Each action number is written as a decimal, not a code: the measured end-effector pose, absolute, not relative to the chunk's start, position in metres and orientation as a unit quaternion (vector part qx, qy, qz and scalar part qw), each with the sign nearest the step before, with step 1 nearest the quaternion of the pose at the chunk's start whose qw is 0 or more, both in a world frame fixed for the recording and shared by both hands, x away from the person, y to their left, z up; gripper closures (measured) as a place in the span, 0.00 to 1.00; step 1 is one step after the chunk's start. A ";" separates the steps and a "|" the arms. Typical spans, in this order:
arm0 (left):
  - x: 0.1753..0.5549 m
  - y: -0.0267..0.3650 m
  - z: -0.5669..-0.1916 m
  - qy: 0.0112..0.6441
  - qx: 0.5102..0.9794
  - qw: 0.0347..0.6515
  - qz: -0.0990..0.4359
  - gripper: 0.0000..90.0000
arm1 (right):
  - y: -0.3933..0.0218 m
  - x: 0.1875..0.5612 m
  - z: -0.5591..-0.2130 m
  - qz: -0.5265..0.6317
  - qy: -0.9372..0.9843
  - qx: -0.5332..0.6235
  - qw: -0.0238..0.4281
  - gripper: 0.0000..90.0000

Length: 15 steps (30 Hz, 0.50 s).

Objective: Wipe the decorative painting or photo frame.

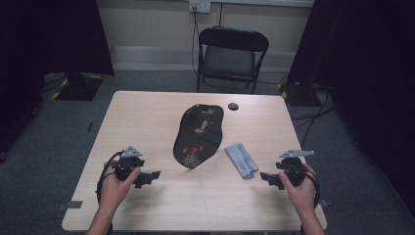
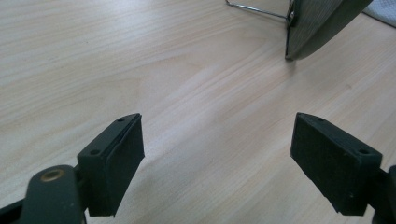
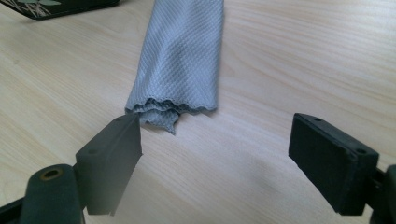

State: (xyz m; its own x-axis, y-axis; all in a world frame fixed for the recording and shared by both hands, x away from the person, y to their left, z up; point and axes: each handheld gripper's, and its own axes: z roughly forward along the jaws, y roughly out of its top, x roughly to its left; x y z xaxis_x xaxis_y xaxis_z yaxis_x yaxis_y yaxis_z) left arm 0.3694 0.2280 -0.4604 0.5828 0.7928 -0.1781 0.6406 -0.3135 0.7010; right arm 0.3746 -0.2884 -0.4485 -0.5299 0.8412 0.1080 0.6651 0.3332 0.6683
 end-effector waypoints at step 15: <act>0.369 0.233 -0.462 0.444 0.810 0.369 0.103 0.18 | -0.308 0.361 -0.466 0.344 0.791 0.489 0.127 0.19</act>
